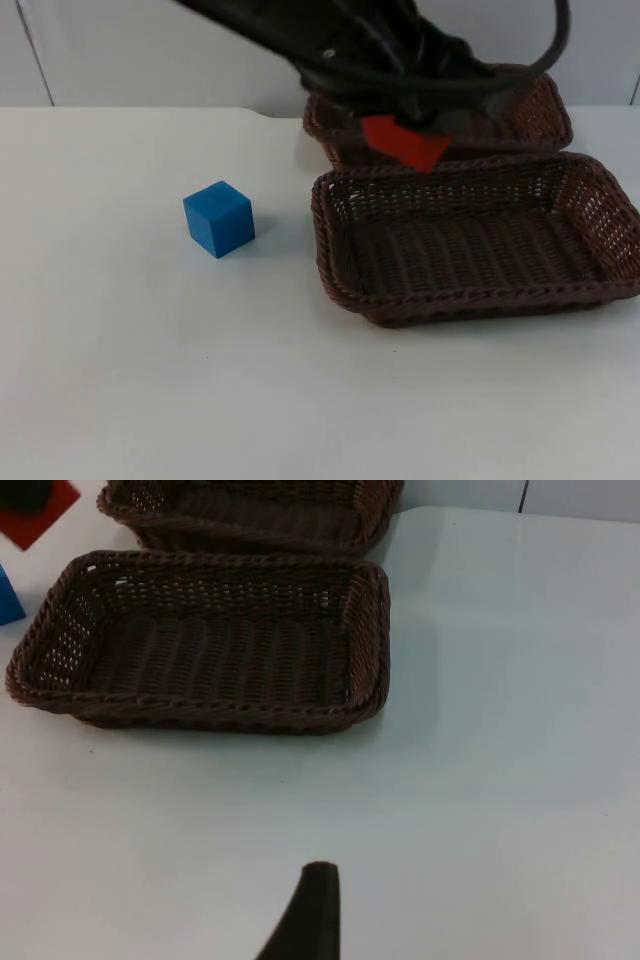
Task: Pick up one cube with the left hand and place it into the upper basket. Pick up one cube with the right hand and place it into the lower basket.
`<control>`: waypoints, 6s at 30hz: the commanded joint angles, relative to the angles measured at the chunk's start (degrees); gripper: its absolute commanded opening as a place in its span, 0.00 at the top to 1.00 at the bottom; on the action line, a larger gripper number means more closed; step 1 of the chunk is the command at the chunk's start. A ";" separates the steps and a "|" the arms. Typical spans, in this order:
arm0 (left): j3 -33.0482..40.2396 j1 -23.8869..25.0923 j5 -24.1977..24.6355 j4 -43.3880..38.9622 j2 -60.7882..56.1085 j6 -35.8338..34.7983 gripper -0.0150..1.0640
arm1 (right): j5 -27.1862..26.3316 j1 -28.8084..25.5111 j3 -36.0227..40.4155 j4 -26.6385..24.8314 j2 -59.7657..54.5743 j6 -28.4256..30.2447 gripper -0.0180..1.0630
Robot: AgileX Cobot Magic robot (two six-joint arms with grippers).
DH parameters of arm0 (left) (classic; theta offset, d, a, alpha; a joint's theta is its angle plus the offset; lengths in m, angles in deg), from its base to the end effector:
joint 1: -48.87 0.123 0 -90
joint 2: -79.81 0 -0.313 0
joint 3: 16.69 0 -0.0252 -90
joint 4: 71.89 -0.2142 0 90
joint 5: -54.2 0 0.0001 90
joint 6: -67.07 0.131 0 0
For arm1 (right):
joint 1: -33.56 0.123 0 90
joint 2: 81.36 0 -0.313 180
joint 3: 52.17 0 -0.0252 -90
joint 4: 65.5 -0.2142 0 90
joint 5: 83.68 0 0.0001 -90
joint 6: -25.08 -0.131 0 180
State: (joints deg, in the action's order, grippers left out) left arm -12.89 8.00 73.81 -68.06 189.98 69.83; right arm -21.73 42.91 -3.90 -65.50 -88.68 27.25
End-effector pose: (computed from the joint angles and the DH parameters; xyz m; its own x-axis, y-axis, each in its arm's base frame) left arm 0.3072 -0.2697 0.2625 -0.5307 0.4397 -0.7246 0.6587 0.7520 -0.0262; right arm -0.0314 -0.0052 0.2441 -0.4497 -0.1124 -0.8861 -0.1796 0.9832 -0.0336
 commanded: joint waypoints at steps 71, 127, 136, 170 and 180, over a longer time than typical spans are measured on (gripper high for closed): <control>-61.22 16.22 2.10 29.15 52.55 22.00 0.04 | -0.09 -0.53 0.05 1.53 0.23 -1.83 0.24; -57.94 16.22 37.95 9.95 27.16 10.82 0.01 | -0.09 -0.53 0.05 1.41 0.23 -1.74 0.24; -47.06 16.32 35.42 9.32 17.81 11.47 0.01 | -0.09 -0.53 0.05 1.41 0.23 -1.74 0.24; 25.14 16.32 6.01 8.68 -33.29 6.14 0.01 | -0.09 -0.53 0.05 1.41 0.23 -1.61 0.24; 31.00 16.32 9.79 1.89 -44.98 -0.86 0.01 | -0.09 -0.53 0.05 1.41 0.23 -1.61 0.24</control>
State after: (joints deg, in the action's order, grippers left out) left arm 17.53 24.41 82.87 -64.44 146.18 71.33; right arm -21.73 42.91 -3.90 -64.46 -88.68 25.08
